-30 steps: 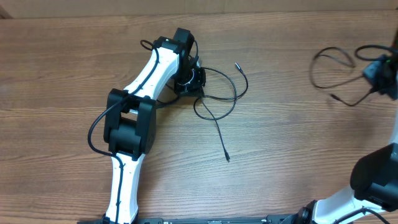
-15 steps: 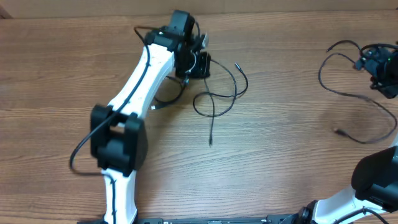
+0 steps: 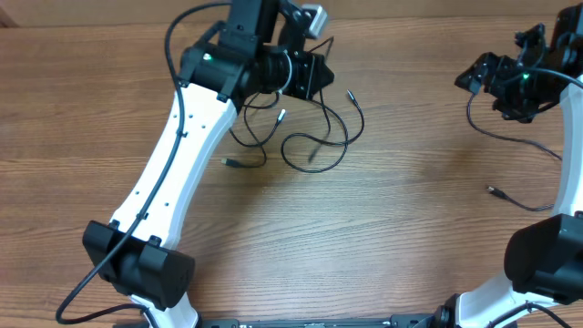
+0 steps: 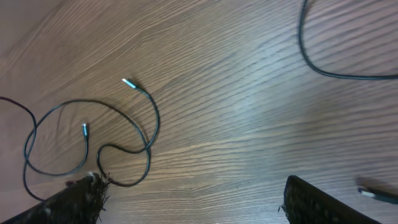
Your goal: Untangle cables
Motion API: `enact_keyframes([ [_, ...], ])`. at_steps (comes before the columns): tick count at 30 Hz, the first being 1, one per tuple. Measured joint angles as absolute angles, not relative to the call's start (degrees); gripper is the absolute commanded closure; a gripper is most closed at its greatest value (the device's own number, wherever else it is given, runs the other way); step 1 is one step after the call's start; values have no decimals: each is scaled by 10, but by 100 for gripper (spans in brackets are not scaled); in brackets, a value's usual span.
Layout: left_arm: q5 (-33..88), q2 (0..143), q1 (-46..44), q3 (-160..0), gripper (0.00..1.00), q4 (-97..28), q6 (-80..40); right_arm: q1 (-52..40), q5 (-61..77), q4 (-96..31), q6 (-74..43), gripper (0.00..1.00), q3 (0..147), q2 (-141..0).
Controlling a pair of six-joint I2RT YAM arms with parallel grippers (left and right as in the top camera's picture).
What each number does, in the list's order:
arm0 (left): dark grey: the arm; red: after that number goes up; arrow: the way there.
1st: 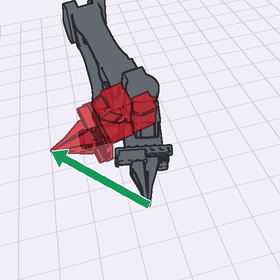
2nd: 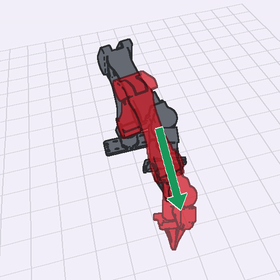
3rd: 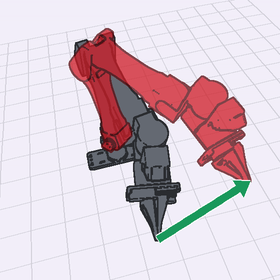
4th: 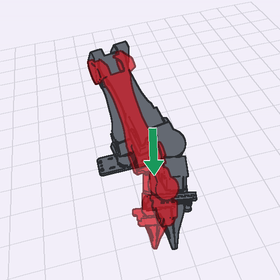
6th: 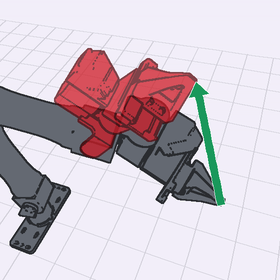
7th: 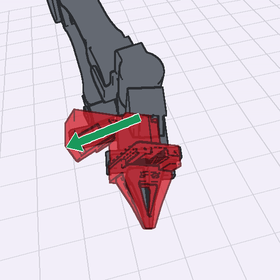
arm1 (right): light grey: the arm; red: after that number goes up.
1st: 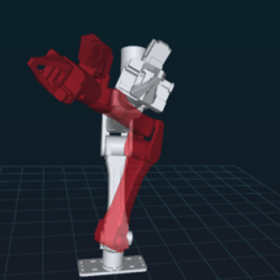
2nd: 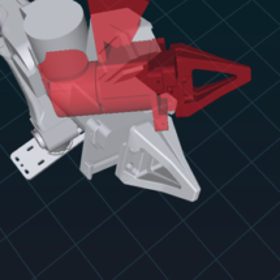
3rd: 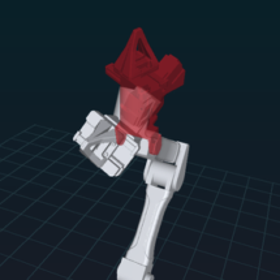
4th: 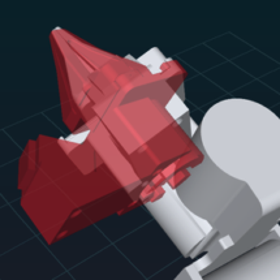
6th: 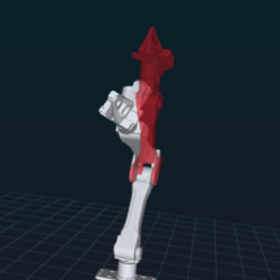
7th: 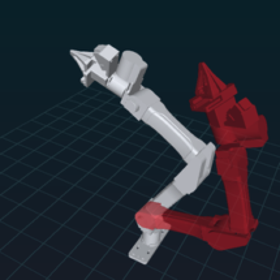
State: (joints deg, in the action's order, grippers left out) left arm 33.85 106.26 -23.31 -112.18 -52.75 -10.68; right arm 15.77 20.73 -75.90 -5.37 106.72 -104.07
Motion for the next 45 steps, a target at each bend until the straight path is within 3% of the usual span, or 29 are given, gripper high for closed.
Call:
enact_keyframes([
  [5,350,1065,-239,-1121,96,-538,-91,133,208,-761,-51,9,1067,-1041],
  [9,390,1065,-246,-1121,67,-527,-45,112,200,-758,-49,9,1067,-1041],
  [11,394,1065,-254,-1121,42,-527,-25,105,193,-759,-49,9,1067,-1041],
  [13,388,1065,-263,-1121,35,-527,-13,104,187,-759,-49,9,1067,-1041],
  [19,283,1065,-262,-1121,36,-550,-15,104,181,-781,-49,9,1067,-1041],
  [27,126,1069,-175,-1121,36,-648,-150,97,180,-811,-65,10,1040,-1040],
  [40,119,1187,-176,-1121,37,-718,-181,12,180,-748,-186,11,816,-1040],
  [45,145,1213,-179,-1121,37,-718,-181,-35,181,-669,-240,22,718,-1040],
])
